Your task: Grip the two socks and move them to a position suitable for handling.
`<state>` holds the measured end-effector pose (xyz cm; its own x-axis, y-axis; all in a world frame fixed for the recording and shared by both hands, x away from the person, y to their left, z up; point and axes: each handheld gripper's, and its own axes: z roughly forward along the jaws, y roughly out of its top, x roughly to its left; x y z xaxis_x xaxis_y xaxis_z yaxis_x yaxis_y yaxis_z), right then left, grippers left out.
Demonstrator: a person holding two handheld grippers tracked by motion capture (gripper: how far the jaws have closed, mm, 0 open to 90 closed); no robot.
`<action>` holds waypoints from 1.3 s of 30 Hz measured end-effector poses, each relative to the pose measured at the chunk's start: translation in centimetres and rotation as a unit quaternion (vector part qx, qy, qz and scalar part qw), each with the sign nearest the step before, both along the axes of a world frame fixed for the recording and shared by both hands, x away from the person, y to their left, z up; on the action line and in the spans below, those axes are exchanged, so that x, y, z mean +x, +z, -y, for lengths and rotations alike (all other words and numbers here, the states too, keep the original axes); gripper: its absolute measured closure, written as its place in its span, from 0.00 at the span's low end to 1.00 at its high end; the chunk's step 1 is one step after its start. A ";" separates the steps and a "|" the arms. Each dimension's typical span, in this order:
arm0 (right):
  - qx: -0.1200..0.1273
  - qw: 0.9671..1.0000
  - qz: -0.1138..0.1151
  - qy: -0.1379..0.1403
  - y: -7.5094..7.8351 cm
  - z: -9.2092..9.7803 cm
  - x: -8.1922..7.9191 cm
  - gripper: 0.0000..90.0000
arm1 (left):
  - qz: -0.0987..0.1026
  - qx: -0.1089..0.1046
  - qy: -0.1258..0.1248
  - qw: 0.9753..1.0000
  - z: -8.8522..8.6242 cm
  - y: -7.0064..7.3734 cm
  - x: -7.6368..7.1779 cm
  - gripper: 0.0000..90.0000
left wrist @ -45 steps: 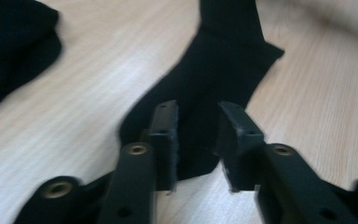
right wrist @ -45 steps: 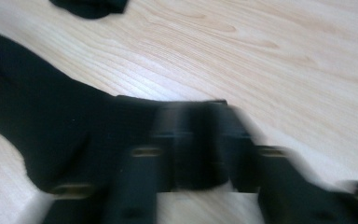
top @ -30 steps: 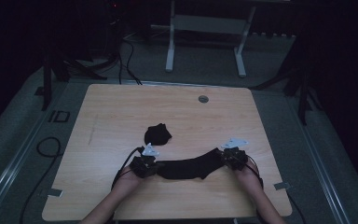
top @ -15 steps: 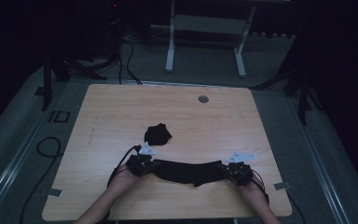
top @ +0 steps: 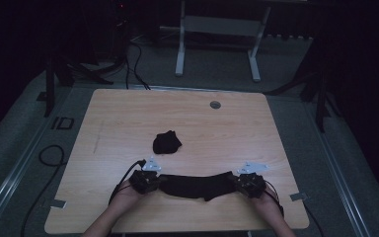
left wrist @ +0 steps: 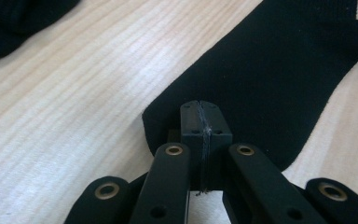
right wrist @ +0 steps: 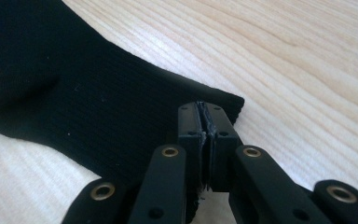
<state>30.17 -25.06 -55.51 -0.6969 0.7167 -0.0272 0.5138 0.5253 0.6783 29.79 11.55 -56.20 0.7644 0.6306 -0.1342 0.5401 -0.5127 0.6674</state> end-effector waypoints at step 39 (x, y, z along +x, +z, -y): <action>0.061 0.994 0.052 0.073 8.3 -7.7 5.3 0.38 | 0.066 -0.071 0.074 0.993 -5.8 1.1 -3.5 0.40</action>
<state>35.49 -17.39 -47.20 -0.7921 0.6099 -0.0236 0.3614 0.4998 0.7871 26.29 17.33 -55.09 0.6823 0.7186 -0.1347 0.5053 -0.3303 0.7973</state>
